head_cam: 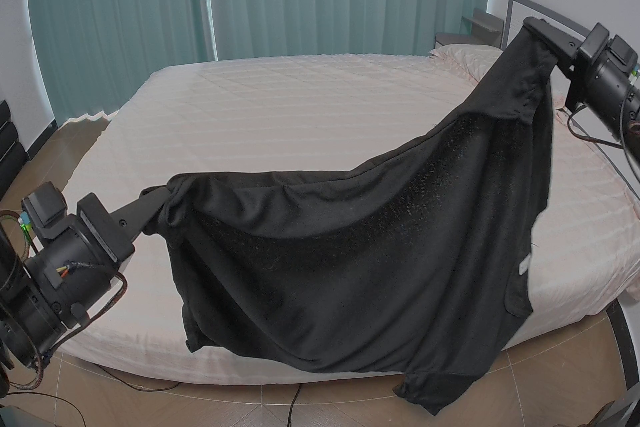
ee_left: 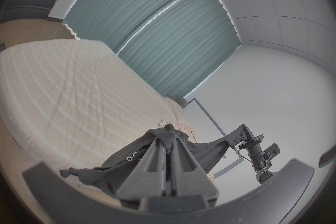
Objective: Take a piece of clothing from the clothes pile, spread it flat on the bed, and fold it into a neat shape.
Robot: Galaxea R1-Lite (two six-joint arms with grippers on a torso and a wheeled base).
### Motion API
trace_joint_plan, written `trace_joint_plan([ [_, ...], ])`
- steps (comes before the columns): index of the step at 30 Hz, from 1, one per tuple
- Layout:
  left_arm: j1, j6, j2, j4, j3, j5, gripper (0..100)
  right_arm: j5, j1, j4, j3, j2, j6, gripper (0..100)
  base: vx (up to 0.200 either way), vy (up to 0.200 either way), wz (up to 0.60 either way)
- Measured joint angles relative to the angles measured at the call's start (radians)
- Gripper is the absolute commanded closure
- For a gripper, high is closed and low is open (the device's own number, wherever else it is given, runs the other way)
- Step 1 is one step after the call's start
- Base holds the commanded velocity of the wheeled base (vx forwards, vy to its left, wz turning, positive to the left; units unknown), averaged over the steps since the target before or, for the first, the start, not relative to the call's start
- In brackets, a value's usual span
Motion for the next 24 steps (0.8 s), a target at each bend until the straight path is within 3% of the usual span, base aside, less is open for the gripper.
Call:
trace_joint_plan([
  [6, 0.048, -0.049, 0.089, -0.001, -0.02, -0.008, 100, 0.003, -0.028, -0.013, -0.031, 0.096, -0.003, 100, 0.2, 0.0, 0.0],
  [24, 0.214, -0.055, 0.341, -0.006, -0.151, -0.082, 100, 0.0, -0.044, -0.05, -0.172, 0.323, -0.014, 100, 0.2, 0.0, 0.0],
])
